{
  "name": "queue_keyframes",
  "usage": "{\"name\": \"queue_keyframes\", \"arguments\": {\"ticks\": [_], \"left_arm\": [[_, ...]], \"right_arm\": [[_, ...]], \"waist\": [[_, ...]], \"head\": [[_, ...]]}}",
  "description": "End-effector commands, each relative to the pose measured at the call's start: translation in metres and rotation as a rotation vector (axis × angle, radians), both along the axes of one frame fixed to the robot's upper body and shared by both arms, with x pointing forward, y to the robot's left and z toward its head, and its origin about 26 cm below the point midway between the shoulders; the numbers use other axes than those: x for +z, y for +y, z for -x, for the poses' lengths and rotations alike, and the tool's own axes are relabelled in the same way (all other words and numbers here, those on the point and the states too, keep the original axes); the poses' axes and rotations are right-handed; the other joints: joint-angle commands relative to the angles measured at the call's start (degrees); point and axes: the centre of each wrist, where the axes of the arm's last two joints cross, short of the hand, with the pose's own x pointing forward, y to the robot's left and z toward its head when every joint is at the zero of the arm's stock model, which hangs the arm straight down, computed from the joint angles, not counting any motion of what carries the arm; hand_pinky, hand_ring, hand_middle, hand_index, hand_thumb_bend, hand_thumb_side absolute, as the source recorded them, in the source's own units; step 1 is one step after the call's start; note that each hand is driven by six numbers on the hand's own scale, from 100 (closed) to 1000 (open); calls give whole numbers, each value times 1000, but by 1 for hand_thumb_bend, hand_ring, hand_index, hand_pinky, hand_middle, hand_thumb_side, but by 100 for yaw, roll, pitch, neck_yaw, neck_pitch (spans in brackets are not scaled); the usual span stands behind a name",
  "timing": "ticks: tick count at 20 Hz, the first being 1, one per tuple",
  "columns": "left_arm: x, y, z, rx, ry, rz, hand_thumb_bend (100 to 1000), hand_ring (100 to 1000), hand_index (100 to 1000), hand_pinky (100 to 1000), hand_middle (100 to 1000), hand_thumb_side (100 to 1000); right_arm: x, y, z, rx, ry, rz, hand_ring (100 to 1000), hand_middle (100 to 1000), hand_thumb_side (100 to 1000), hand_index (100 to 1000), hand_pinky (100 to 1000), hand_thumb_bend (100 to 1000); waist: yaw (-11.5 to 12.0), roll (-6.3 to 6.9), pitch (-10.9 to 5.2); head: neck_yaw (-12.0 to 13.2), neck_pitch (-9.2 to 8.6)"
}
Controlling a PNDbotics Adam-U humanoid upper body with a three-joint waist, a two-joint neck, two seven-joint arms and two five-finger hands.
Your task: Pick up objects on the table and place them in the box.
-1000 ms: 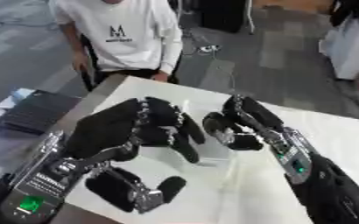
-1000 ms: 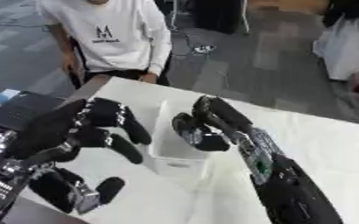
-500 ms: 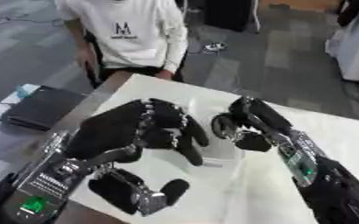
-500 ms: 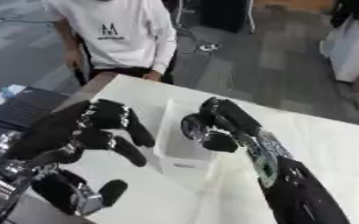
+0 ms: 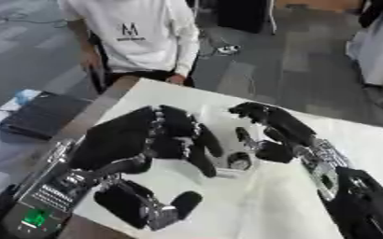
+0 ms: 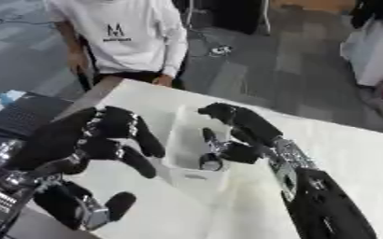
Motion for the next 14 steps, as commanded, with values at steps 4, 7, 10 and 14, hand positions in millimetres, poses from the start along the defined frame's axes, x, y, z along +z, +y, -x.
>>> {"name": "queue_keyframes", "arguments": {"ticks": [4,7,10,14], "left_arm": [[6,1,2,-4,-21,4,173,496,663,540,646,614],[5,2,2,1,-16,9,172,495,663,540,645,615],[2,3,3,9,-6,17,170,494,664,538,644,615],[-2,5,3,25,14,46,168,490,664,534,641,616]], "right_arm": [[15,-9,-4,-12,-59,-29,730,803,1000,919,582,100],[13,-13,-2,-3,-64,-88,704,783,1000,898,550,100],[12,-17,5,40,-71,-192,682,763,1000,877,527,100],[17,-25,20,126,-79,-340,648,730,1000,840,495,100]], "waist": [[-47,63,-74],[-87,74,-79],[-175,72,-95],[-303,96,-113]], "head": [[74,-81],[64,-122],[-29,-329],[-153,-655]]}}
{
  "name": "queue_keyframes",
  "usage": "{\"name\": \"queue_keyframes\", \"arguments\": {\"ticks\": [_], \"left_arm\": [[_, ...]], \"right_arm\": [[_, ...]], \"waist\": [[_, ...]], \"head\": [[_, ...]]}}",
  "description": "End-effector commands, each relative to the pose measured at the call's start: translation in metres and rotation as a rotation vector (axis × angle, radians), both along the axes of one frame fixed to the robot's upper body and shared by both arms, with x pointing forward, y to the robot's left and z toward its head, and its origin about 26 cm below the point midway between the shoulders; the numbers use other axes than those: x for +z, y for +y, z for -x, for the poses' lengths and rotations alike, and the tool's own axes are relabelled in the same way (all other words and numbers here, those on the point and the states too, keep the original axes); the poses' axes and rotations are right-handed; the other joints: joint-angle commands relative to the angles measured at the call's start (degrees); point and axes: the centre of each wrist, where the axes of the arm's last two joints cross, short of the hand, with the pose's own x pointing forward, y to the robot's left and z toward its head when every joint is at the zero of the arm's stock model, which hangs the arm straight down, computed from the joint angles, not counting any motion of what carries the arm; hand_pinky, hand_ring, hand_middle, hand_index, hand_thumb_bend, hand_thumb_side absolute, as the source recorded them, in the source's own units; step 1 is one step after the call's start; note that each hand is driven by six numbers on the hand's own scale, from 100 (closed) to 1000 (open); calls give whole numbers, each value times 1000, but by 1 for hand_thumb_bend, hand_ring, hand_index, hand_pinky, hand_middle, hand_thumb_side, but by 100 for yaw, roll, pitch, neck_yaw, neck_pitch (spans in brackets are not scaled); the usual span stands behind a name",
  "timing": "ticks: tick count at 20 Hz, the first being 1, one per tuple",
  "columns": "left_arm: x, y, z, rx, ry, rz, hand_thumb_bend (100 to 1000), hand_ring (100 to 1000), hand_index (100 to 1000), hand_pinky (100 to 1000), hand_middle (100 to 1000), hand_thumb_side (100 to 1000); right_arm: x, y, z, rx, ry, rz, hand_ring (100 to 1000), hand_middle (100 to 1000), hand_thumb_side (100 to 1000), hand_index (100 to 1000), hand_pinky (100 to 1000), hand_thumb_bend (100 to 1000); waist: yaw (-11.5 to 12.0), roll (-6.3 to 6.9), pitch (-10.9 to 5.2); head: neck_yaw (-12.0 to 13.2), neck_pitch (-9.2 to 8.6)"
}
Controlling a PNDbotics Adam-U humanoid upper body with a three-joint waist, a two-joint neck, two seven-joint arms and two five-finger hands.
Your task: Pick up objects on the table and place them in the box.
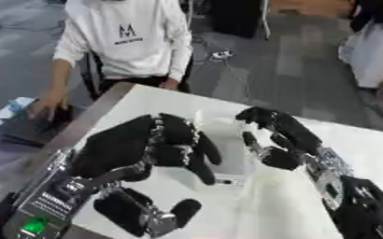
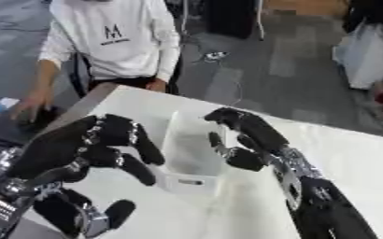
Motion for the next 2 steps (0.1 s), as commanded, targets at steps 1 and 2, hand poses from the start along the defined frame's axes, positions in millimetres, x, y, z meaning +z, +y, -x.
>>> {"name": "queue_keyframes", "arguments": {"ticks": [1,2], "left_arm": [[4,3,2,14,-8,31,166,487,665,531,639,617],[2,3,2,20,1,44,166,487,665,531,639,617]], "right_arm": [[25,-8,11,71,-54,-107,638,718,1000,824,485,100],[26,-11,18,92,-48,-139,638,718,1000,824,485,100]], "waist": [[-63,70,-117],[-105,89,-129]], "head": [[-149,-308],[-161,-387]]}}
